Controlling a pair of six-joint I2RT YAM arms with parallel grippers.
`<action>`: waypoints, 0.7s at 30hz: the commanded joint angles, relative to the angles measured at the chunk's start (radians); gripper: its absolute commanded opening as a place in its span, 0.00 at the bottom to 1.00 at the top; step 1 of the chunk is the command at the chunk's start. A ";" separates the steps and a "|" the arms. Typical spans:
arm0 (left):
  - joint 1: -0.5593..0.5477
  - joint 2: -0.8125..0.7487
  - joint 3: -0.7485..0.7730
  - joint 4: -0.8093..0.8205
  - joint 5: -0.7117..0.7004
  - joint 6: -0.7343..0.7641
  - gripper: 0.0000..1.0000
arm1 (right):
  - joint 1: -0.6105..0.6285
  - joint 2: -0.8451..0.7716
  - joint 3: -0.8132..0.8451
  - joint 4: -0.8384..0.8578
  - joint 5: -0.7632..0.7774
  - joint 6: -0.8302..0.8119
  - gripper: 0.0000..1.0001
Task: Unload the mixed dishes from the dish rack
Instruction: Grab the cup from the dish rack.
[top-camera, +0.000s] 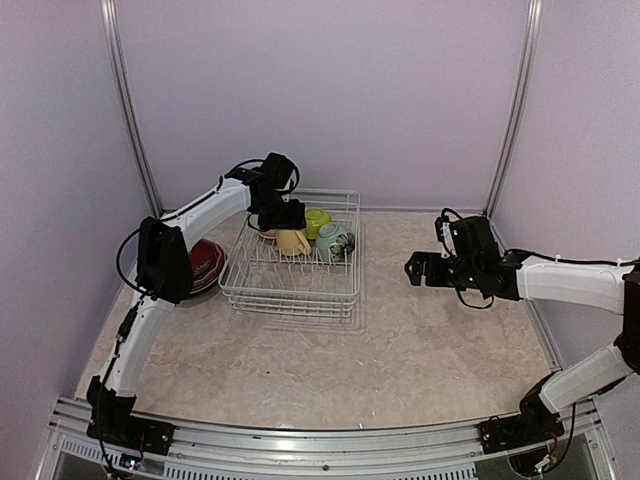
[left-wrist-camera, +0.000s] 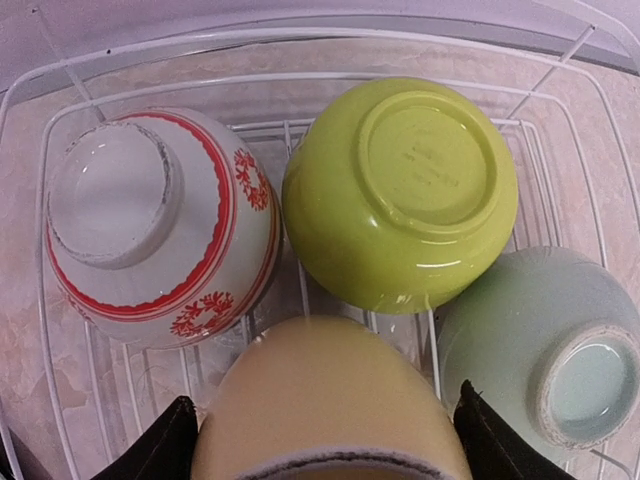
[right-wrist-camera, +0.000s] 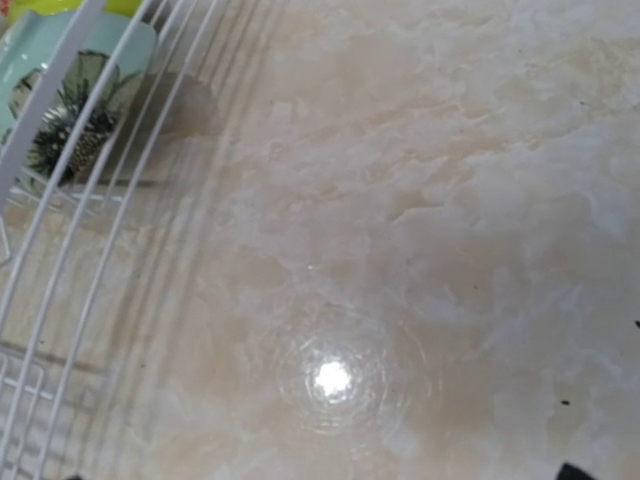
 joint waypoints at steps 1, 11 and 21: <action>-0.011 -0.001 0.016 -0.023 -0.019 0.020 0.45 | 0.014 0.021 0.017 -0.015 0.010 -0.005 1.00; -0.017 -0.098 0.015 -0.033 -0.022 0.034 0.16 | 0.014 0.032 0.028 -0.009 -0.005 -0.004 1.00; -0.017 -0.255 -0.041 -0.029 0.020 0.016 0.00 | 0.015 0.060 0.063 0.010 -0.045 0.001 1.00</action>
